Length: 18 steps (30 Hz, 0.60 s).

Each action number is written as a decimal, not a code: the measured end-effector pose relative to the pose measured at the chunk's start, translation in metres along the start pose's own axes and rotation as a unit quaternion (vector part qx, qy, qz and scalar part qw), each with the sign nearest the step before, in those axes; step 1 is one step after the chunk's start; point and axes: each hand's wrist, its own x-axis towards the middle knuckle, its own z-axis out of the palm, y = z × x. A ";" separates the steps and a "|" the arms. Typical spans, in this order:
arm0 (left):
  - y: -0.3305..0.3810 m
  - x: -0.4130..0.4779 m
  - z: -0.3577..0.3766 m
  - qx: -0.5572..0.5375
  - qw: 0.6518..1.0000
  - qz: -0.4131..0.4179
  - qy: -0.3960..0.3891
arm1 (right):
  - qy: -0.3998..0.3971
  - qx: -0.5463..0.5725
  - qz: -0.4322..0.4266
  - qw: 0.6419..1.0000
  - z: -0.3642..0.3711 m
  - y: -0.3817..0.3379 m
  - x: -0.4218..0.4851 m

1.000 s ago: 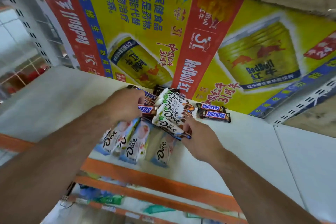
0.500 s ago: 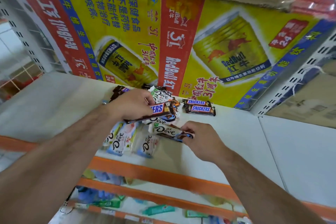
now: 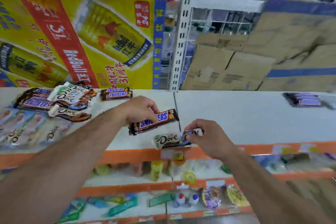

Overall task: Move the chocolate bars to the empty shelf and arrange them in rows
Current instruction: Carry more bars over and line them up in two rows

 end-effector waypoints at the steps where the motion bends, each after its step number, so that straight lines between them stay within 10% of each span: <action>1: 0.018 0.005 0.017 -0.003 1.000 0.008 -0.008 | 0.015 0.002 0.010 1.000 -0.016 0.013 -0.012; 18: 0.268 0.122 0.270 0.037 0.959 0.150 -0.236 | 0.201 0.075 0.178 0.960 -0.208 0.198 -0.146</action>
